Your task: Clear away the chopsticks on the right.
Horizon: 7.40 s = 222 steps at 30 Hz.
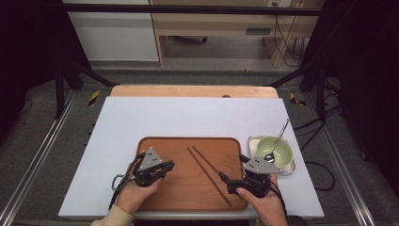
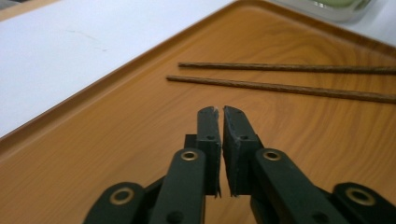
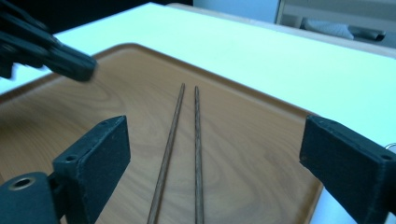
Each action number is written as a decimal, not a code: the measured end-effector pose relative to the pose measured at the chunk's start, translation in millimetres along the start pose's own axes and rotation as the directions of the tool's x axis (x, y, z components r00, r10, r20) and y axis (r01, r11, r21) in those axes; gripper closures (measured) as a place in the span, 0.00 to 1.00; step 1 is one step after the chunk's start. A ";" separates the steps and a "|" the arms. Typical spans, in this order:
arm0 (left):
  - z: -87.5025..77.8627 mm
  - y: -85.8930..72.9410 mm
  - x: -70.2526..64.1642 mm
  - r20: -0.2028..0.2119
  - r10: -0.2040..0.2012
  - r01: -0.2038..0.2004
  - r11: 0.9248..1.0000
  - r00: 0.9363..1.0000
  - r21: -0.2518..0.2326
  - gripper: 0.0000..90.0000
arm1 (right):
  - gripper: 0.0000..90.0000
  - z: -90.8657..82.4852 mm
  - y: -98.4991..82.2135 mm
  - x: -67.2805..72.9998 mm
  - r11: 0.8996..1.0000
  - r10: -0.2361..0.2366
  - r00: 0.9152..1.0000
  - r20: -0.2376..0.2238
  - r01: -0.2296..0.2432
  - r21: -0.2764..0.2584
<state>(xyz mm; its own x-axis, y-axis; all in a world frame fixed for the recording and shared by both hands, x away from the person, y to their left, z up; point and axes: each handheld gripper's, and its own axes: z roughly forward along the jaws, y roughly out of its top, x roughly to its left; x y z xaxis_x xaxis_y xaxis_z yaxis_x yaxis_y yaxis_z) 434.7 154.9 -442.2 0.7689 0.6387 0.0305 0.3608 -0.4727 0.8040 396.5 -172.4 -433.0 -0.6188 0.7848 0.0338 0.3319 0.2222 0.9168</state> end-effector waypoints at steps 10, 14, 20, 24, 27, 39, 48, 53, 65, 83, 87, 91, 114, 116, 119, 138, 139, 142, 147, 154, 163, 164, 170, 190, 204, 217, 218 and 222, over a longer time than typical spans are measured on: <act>34.3 8.7 -8.6 0.041 0.034 -0.036 0.997 0.999 0.065 1.00 | 0.09 -5.5 -1.3 -3.9 0.999 -0.001 1.000 0.015 0.001 -0.043; 40.0 11.9 -8.8 0.043 0.030 -0.033 0.997 0.999 0.072 1.00 | 0.10 -8.3 -1.0 -2.4 0.998 -0.010 0.999 0.035 0.012 -0.056; 47.3 16.2 -10.4 0.043 0.038 -0.042 0.996 0.998 0.083 1.00 | 0.11 -8.7 -2.8 -6.0 0.998 -0.006 0.997 0.076 0.010 -0.059; 51.7 16.9 -10.7 0.051 0.039 -0.044 0.995 0.998 0.090 1.00 | 0.11 -9.6 -3.1 -7.9 0.998 -0.001 0.995 0.098 0.008 -0.070; 53.5 17.5 -10.6 0.048 0.041 -0.045 0.994 0.998 0.096 1.00 | 0.11 -9.7 -3.5 -8.3 0.998 -0.003 0.994 0.108 0.011 -0.067; 58.7 19.9 -12.6 0.057 0.039 -0.046 0.992 0.998 0.114 1.00 | 0.09 -12.6 -4.2 -13.2 0.997 0.049 0.992 0.120 -0.042 -0.060; 64.9 22.3 -15.3 0.064 0.044 -0.052 0.991 0.997 0.127 1.00 | 0.09 -13.8 -4.1 -14.7 0.997 0.054 0.991 0.126 -0.046 -0.063; 69.0 23.9 -16.7 0.058 0.052 -0.059 0.989 0.997 0.135 1.00 | 0.09 -14.8 -4.3 -16.0 0.996 0.063 0.990 0.130 -0.055 -0.064; 75.3 23.1 -13.2 0.056 0.048 -0.056 0.987 0.997 0.150 1.00 | 0.10 -15.7 -4.8 -18.4 0.996 0.069 0.989 0.134 -0.061 -0.061; 94.9 35.1 -20.1 0.074 0.062 -0.073 0.985 0.995 0.158 1.00 | 0.10 -17.2 -4.9 -20.5 0.996 0.079 0.988 0.136 -0.071 -0.060; 100.5 38.8 -22.1 0.087 0.056 -0.069 0.986 0.995 0.154 1.00 | 0.10 -16.9 -5.0 -21.0 0.996 0.083 0.987 0.135 -0.075 -0.057; 106.4 42.7 -26.4 0.098 0.057 -0.071 0.987 0.994 0.147 1.00 | 0.10 -16.6 -5.1 -21.1 0.996 0.081 0.988 0.135 -0.075 -0.054; 128.5 58.3 -47.0 0.166 0.064 -0.086 0.988 0.984 0.130 1.00 | 0.10 -17.4 -5.5 -24.2 0.994 0.100 0.985 0.141 -0.094 -0.050; 129.3 58.8 -49.3 0.173 0.067 -0.090 0.987 0.983 0.130 1.00 | 0.10 -17.5 -5.4 -24.5 0.994 0.105 0.984 0.142 -0.099 -0.051; 130.9 59.8 -51.9 0.174 0.070 -0.093 0.988 0.982 0.127 1.00 | 0.10 -17.6 -5.5 -24.9 0.994 0.107 0.984 0.144 -0.101 -0.052; 123.5 56.7 -67.8 0.221 0.105 -0.138 0.980 0.970 0.142 1.00 | 0.10 -19.6 -5.5 -27.3 0.992 0.118 0.981 0.151 -0.110 -0.058; 123.4 56.5 -67.4 0.221 0.100 -0.133 0.981 0.970 0.141 1.00 | 0.10 -19.6 -5.5 -27.3 0.992 0.118 0.981 0.152 -0.110 -0.057; 125.2 56.8 -65.6 0.234 0.080 -0.115 0.984 0.969 0.139 1.00 | 0.10 -19.7 -5.5 -27.7 0.992 0.116 0.981 0.154 -0.109 -0.058; 128.9 58.3 -68.3 0.240 0.068 -0.101 0.986 0.969 0.130 1.00 | 0.10 -20.0 -5.6 -28.8 0.992 0.117 0.980 0.160 -0.108 -0.060; 133.5 60.2 -71.8 0.242 0.051 -0.081 0.990 0.969 0.116 1.00 | 0.10 -21.7 -5.5 -29.5 0.992 0.120 0.979 0.167 -0.111 -0.063; 133.0 61.9 -76.6 0.253 0.069 -0.105 0.986 0.965 0.131 1.00 | 0.10 -23.3 -5.5 -31.7 0.992 0.116 0.978 0.175 -0.106 -0.067; 133.1 61.7 -77.3 0.256 0.071 -0.106 0.986 0.964 0.128 1.00 | 0.10 -23.6 -5.4 -31.7 0.991 0.122 0.977 0.175 -0.111 -0.068; 133.4 61.8 -81.3 0.267 0.071 -0.109 0.986 0.961 0.129 1.00 | 0.10 -24.2 -5.5 -32.2 0.991 0.123 0.976 0.179 -0.113 -0.067; 83.2 43.1 -55.1 0.193 0.070 -0.071 0.997 0.979 -0.002 0.97 | 0.15 -56.7 18.0 -80.2 0.998 0.066 0.955 0.290 -0.069 -0.001; 9.3 4.2 -3.6 -0.023 0.037 -0.040 0.991 0.999 -0.127 0.54 | 0.34 -50.9 17.1 -160.8 0.980 0.107 0.924 0.367 -0.161 0.118; -34.6 -28.5 29.4 -0.151 -0.046 0.012 0.976 0.987 -0.216 0.13 | 0.41 -44.5 15.3 -197.5 0.958 0.230 0.924 0.306 -0.270 0.094; -37.2 -30.8 32.6 -0.158 -0.057 0.021 0.976 0.986 -0.219 0.12 | 0.41 -44.4 14.6 -198.7 0.957 0.244 0.923 0.299 -0.279 0.082; -49.5 -39.3 42.3 -0.191 -0.087 0.039 0.970 0.978 -0.242 0.11 | 0.42 -41.5 11.6 -202.2 0.953 0.269 0.920 0.285 -0.297 0.061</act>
<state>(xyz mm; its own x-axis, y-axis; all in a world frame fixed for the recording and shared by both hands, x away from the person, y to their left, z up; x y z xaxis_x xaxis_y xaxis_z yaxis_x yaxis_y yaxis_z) 426.9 230.5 -443.0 0.6196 0.7814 0.0735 0.2521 -0.2868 0.9242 495.9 -352.5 -412.6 -0.2775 0.9466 0.1639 0.5432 0.0138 0.8395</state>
